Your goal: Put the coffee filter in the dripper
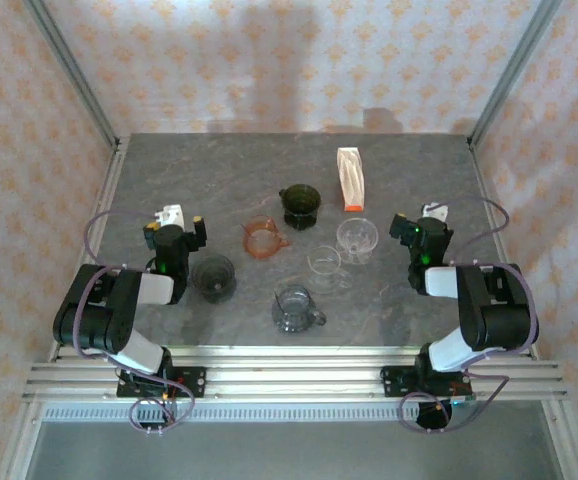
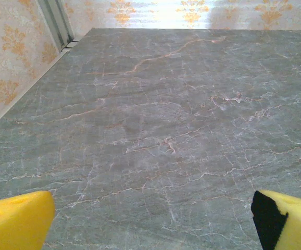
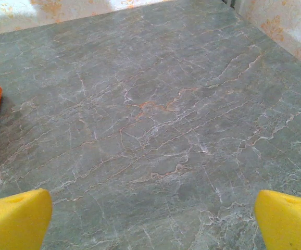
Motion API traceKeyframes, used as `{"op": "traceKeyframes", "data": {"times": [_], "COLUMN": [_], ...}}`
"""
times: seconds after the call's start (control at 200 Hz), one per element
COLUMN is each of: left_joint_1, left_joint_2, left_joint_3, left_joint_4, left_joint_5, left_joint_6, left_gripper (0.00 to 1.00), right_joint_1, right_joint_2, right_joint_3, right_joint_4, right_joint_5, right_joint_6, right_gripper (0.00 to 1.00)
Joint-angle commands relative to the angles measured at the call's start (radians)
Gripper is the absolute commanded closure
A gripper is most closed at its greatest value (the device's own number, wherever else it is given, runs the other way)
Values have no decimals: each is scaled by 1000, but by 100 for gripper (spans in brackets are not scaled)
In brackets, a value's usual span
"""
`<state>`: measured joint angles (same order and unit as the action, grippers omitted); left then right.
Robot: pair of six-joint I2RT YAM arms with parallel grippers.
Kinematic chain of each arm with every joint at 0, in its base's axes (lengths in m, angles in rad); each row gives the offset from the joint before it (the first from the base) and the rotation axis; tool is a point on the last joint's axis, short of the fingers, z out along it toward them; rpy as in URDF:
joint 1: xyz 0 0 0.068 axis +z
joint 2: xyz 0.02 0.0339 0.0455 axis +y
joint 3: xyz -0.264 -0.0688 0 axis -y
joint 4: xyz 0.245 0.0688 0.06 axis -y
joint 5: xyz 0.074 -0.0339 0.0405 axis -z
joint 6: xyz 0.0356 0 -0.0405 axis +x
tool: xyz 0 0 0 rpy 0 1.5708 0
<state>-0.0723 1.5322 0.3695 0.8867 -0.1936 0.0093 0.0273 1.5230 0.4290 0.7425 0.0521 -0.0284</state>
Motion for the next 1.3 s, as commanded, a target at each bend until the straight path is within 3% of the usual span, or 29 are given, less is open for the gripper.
{"op": "traceKeyframes", "data": {"times": [0.0,1.296], "left_joint_1": [-3,8], "left_joint_2": [2,1], "left_joint_3": [8,13], "left_joint_4": [18,8], "left_joint_5": [-1,9], "left_joint_6": [19,12], "left_gripper": [0,0], "right_joint_1": [2,-2], "right_joint_2": [-1,1], "right_joint_3": [-10,-7], "right_joint_4": [37,31], "right_joint_5": [13,5], "right_joint_6": [-13,-7], "right_gripper": [1,0]}}
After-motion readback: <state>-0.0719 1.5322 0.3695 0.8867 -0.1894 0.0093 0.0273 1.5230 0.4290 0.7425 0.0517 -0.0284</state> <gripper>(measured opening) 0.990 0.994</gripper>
